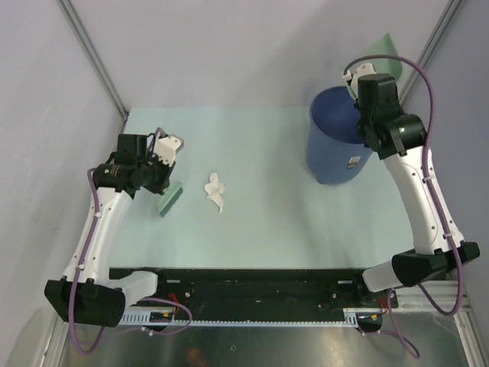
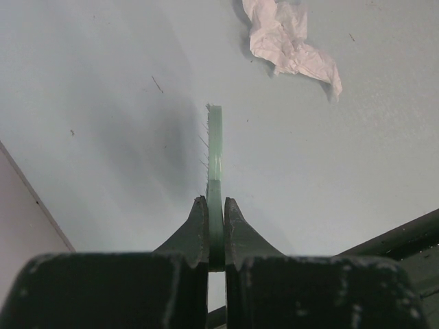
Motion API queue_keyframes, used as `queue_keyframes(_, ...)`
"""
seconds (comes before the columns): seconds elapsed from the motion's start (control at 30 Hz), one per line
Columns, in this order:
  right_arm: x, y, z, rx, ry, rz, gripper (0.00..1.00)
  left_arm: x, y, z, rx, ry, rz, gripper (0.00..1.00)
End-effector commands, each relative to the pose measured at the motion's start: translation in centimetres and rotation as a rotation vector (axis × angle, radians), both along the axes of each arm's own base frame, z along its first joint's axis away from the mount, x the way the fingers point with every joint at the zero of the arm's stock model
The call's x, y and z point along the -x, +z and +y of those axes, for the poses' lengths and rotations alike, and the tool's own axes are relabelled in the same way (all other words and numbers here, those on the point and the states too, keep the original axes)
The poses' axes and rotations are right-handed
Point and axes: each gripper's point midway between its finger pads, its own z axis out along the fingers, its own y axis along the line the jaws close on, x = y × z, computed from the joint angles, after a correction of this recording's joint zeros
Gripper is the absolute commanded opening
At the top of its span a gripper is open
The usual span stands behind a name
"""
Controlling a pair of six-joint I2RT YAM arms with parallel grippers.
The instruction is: Sweep away the paper scraps from the table
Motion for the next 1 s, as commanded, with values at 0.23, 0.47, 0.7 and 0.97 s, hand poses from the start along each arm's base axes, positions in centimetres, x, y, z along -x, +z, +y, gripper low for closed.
queue_keyframes(0.23, -1.7, 4.6, -4.7, 0.966, 0.228, 0.017, 0.0, -0.6, 1.8, 0.4, -0.015, -0.007, -0.082, 0.0)
queue_keyframes(0.47, -2.0, 3.3, -4.8, 1.014, 0.254, 0.042, 0.0, -0.5, 2.0, 0.0, 0.008, -0.016, -0.084, 0.0)
queue_keyframes(0.7, -0.8, 6.5, -3.3, 0.816, 0.149, -0.217, 0.0, -0.2, 1.2, 0.0, 0.005, -0.016, -0.064, 0.0)
queue_keyframes(0.97, 2.7, 0.0, 10.0, 0.016, 0.464, -0.138, 0.0, -1.5, 2.2, -2.4, 0.13, -0.052, -0.054, 0.0)
